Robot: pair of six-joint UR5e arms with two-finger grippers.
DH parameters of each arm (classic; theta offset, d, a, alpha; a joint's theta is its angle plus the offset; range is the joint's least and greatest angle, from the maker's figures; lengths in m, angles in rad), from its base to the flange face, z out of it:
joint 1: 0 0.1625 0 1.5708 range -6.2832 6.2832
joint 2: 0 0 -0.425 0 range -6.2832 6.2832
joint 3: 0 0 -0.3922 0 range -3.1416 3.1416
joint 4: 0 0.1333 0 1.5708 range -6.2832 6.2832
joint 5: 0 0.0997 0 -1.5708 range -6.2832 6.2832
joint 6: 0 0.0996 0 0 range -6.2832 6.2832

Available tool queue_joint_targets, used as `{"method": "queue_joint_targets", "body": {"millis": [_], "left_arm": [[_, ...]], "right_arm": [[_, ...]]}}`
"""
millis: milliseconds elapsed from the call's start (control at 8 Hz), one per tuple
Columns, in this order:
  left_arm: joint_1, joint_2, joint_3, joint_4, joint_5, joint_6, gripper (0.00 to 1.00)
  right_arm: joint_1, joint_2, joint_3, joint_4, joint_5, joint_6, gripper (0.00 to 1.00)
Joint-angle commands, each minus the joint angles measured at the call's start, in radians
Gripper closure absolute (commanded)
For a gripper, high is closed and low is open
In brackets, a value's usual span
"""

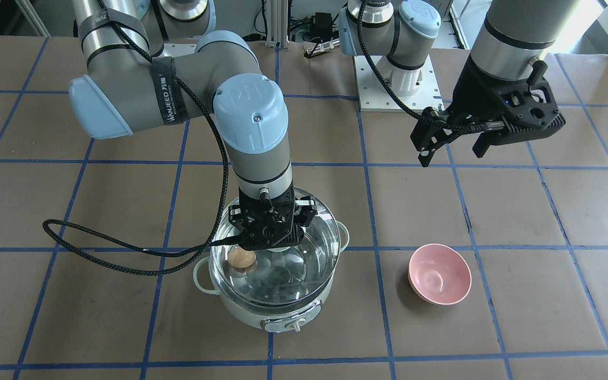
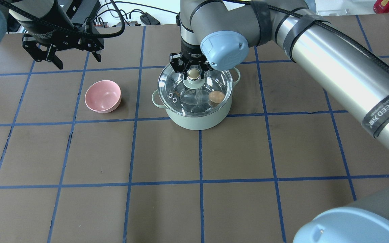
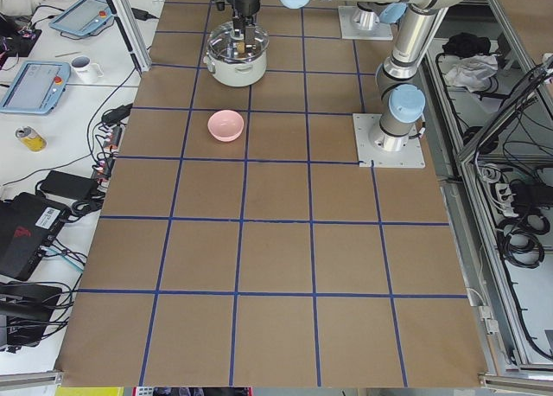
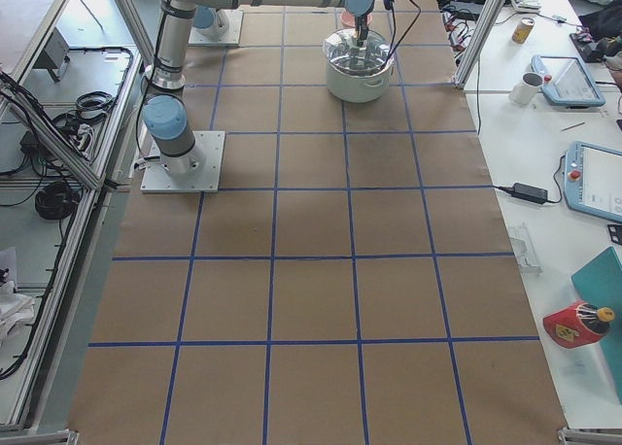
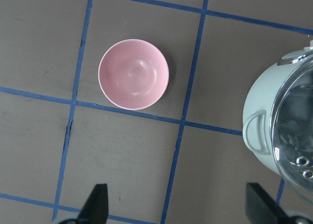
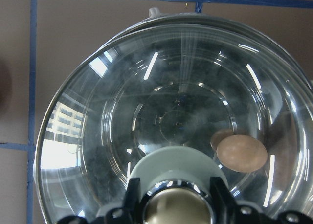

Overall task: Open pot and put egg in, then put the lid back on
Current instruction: 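Lower the glass lid onto the pot with the right gripper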

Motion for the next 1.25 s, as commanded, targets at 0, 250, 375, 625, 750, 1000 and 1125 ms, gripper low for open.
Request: {"method": "queue_joint_targets", "body": {"millis": [0,250,375,625,750,1000,1125], "left_arm": [[-0.004,-0.002,-0.007,-0.003,0.003,0.002,0.0],[-0.006,-0.002,-0.011,-0.003,0.003,0.002,0.0],[-0.006,-0.005,-0.013,-0.005,0.003,0.002,0.0],[-0.006,-0.006,-0.027,-0.005,0.005,0.002,0.0],[-0.006,-0.006,-0.031,-0.005,0.005,0.002,0.0],[-0.009,-0.006,-0.036,-0.005,0.005,0.003,0.0],[-0.009,-0.008,-0.036,-0.005,0.005,0.002,0.0]], "right_arm": [[0.0,0.012,0.009,-0.002,-0.004,-0.035,1.0],[0.0,0.012,0.009,-0.002,-0.003,-0.037,1.0],[0.0,0.013,0.009,-0.005,-0.003,-0.037,1.0],[0.0,0.015,0.009,-0.024,-0.003,-0.037,1.0],[0.0,0.016,0.009,-0.022,-0.004,-0.037,1.0],[-0.004,0.012,0.007,-0.024,-0.007,-0.04,1.0],[-0.009,0.013,0.007,-0.025,-0.012,-0.053,1.0]]}}
